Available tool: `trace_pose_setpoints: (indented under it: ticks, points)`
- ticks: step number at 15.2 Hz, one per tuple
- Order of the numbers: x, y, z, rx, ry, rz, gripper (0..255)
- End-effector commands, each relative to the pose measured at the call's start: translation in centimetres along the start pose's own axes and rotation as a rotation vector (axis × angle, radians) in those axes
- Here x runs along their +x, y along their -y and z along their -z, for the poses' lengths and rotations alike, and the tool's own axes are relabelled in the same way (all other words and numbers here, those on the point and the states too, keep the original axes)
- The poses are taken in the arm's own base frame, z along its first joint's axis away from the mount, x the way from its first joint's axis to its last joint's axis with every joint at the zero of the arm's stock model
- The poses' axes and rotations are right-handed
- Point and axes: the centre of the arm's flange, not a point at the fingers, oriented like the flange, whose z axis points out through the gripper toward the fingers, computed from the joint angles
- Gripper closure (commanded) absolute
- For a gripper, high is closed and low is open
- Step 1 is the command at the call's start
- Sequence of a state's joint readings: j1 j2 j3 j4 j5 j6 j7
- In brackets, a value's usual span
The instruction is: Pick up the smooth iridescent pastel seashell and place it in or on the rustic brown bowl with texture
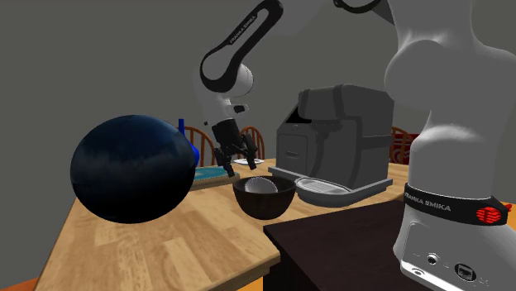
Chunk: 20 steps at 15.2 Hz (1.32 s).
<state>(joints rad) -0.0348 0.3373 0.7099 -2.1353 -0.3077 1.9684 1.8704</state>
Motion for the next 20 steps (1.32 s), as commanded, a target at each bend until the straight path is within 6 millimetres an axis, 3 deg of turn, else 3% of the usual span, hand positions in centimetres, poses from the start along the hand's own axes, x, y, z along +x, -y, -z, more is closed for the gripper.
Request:
trace_pose_setpoints:
  ticks: [1,6,14,15,20]
  points:
    - [0.2,0.5,-1.3,-0.022,0.013,-0.003,0]
    - [0.2,0.4,-4.2,-0.022,0.013,-0.003,0]
    - [0.2,0.4,-4.2,-0.022,0.013,-0.003,0]
    - [0.2,0.4,-4.2,-0.022,0.013,-0.003,255]
    - [0.2,0.4,-4.2,-0.022,0.013,-0.003,255]
